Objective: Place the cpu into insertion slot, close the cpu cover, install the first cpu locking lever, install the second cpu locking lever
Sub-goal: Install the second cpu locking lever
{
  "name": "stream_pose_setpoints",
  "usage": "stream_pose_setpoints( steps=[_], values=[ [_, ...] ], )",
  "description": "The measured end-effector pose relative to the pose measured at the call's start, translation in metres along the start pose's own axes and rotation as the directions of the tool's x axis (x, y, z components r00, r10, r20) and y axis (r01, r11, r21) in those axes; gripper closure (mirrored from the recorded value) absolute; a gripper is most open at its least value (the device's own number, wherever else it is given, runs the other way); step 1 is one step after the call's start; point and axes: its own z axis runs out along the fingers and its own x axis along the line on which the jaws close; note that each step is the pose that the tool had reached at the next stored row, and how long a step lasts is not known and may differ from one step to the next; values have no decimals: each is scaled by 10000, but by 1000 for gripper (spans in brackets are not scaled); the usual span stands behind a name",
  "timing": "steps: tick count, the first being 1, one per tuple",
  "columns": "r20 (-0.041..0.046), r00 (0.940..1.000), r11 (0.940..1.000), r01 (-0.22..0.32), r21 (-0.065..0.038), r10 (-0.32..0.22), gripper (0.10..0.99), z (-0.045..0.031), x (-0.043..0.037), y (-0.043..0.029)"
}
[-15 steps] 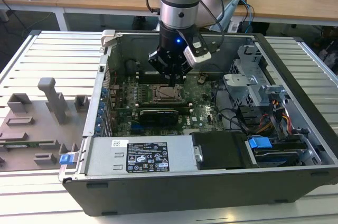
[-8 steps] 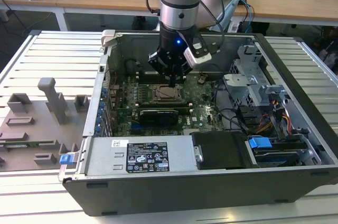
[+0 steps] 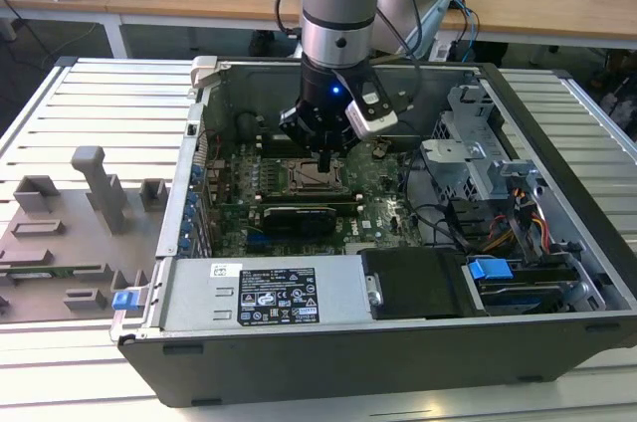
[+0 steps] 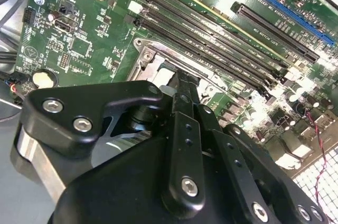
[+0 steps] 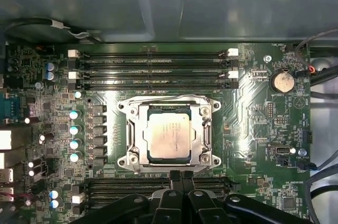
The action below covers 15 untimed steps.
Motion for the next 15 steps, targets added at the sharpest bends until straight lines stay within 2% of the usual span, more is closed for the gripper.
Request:
stream_pose_setpoints(
  steps=[5,7,8,12,13,15],
  values=[
    [0,10000,10000,0,-1,0,980,84,1,-2],
    [-1,10000,10000,-1,-59,1,980,94,4,-30],
    [-1,10000,9999,-1,-108,1,980,96,8,-55],
    [-4,10000,9992,-5,-411,5,980,104,24,-187],
    [-5,10000,9985,-7,-552,7,980,106,30,-222],
    [-8,10000,9972,-10,-743,9,980,108,41,-269]
  ],
)
